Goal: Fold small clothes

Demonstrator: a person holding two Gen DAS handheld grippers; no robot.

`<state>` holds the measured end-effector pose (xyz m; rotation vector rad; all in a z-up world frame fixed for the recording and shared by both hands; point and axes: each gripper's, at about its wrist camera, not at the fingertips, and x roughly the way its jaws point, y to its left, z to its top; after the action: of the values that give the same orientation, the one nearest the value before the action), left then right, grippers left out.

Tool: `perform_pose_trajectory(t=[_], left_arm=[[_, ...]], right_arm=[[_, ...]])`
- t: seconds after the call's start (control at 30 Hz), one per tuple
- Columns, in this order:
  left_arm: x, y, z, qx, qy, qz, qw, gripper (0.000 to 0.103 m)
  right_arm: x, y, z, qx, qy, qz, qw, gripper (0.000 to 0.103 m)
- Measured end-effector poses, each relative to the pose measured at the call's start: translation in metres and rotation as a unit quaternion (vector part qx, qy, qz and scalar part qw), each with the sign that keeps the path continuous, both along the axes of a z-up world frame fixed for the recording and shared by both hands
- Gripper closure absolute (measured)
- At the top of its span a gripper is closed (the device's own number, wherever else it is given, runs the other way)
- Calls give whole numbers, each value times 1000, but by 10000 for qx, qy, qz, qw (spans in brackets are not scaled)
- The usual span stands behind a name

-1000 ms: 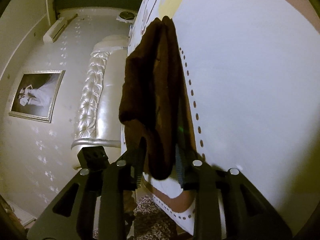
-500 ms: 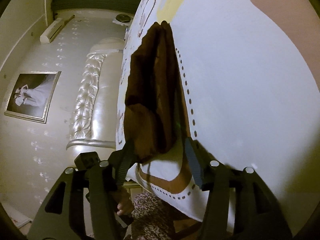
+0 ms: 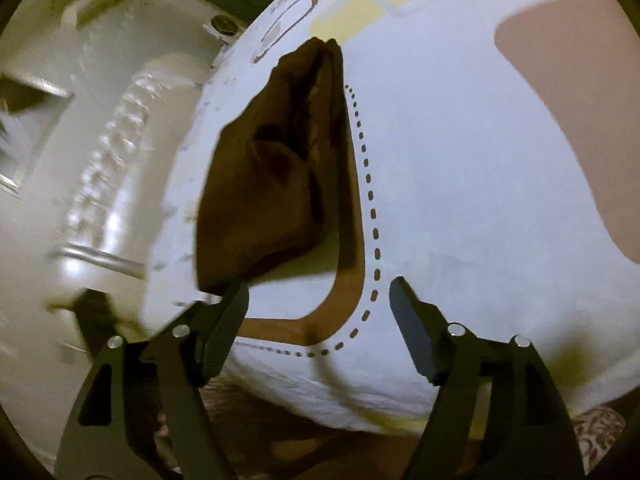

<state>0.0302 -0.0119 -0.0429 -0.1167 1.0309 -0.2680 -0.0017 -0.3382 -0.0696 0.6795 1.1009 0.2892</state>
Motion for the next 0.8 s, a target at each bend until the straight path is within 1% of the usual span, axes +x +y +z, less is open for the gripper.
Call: perform_pose_trajectory(t=[0.03, 0.1, 0.17, 0.27, 0.37, 0.43, 0.5, 0.6, 0.8], left_arm=[[-4, 2, 0, 51, -44, 44, 10000, 26], [-9, 4, 1, 155, -103, 115, 9998, 26], [-13, 4, 4, 248, -188, 154, 9994, 26], [-20, 5, 8, 356, -352, 209, 9985, 26], [-25, 7, 15, 388, -498, 275, 9976, 26], [-26, 8, 17, 387, -538, 324, 9973, 22], [-28, 10, 19, 376, -582, 365, 9969, 22], [-30, 9, 22, 446, -674, 413, 9959, 22], [-30, 8, 23, 633, -716, 489, 9942, 22]], right_arm=[[-2, 9, 5, -372, -70, 27, 9993, 26], [-4, 19, 8, -885, -187, 61, 9959, 23], [-8, 28, 12, -1369, -332, 91, 9900, 20], [-10, 35, 14, -1874, -414, 86, 9814, 19], [-13, 37, 15, -2049, -509, 63, 9774, 17], [-15, 38, 16, -2080, -563, 50, 9765, 17], [-16, 41, 17, -2152, -584, 74, 9748, 16], [-17, 42, 18, -2211, -634, 91, 9731, 16], [-18, 43, 18, -2246, -626, 109, 9724, 16]])
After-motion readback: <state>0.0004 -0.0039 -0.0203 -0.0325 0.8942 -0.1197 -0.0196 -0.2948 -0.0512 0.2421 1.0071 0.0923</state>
